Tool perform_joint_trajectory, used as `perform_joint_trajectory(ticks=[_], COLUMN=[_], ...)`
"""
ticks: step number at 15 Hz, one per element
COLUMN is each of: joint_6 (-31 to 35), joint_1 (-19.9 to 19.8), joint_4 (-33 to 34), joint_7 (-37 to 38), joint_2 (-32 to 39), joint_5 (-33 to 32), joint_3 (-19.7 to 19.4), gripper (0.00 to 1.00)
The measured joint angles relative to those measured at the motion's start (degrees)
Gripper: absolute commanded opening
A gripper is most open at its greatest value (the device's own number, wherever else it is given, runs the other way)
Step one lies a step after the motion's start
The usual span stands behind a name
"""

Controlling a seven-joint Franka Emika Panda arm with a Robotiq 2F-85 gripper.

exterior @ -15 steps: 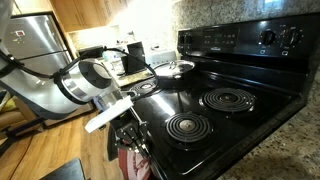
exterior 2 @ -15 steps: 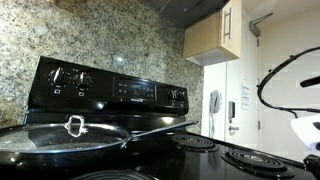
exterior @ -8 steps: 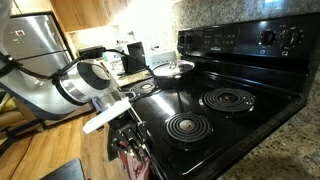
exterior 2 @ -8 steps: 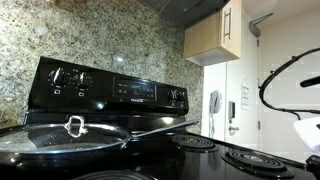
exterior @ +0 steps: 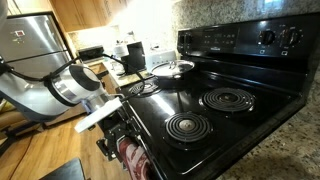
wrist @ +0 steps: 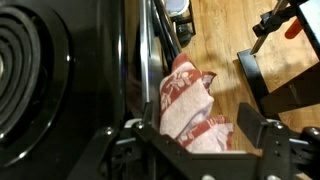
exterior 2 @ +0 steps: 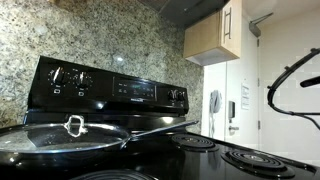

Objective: Hang the towel on the oven door handle

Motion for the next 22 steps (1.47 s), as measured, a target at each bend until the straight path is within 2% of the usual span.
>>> perform_joint_trajectory(ticks=[5,8,12,15,22], joint_6=[-3.17,-2.73,2.80,3.56,5.14], joint_1=[6.54,8.69,9.40,9.70,7.16], joint_4=[-0.09,-0.36,-3.84,-4.48,-3.92], joint_7=[-0.06,-0.05,-0.04,-0.02,0.14], joint_2=[-1.59,-4.73,-14.80,-20.68,-22.14], joint_5=[1.00,1.27,0.24,0.44,0.61], joint_3=[6.81,8.42,8.46,8.17,2.53], gripper=[1.00,1.00,1.00,1.00,1.00])
